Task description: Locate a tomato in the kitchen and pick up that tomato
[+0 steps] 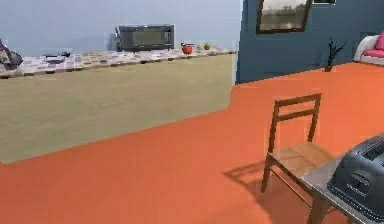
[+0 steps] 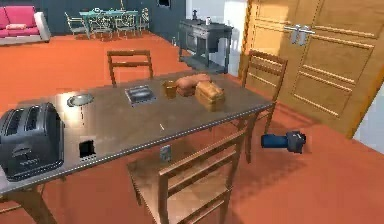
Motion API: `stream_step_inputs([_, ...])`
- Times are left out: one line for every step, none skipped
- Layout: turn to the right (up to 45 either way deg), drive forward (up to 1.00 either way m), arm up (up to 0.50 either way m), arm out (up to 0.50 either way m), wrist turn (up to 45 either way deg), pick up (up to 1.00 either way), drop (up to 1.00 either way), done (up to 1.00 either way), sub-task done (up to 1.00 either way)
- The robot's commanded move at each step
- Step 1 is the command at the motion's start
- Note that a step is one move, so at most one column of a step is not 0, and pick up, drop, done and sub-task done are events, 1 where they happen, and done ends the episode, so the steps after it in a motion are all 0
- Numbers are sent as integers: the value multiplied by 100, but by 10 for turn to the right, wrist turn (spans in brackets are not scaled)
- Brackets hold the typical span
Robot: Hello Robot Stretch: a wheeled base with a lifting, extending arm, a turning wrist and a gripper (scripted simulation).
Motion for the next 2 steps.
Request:
stream_step_inputs([0, 100, 0, 0, 0, 0, 0, 0, 0])
stream_step_inputs([0, 90, 0, 0, 0, 0, 0, 0, 0])
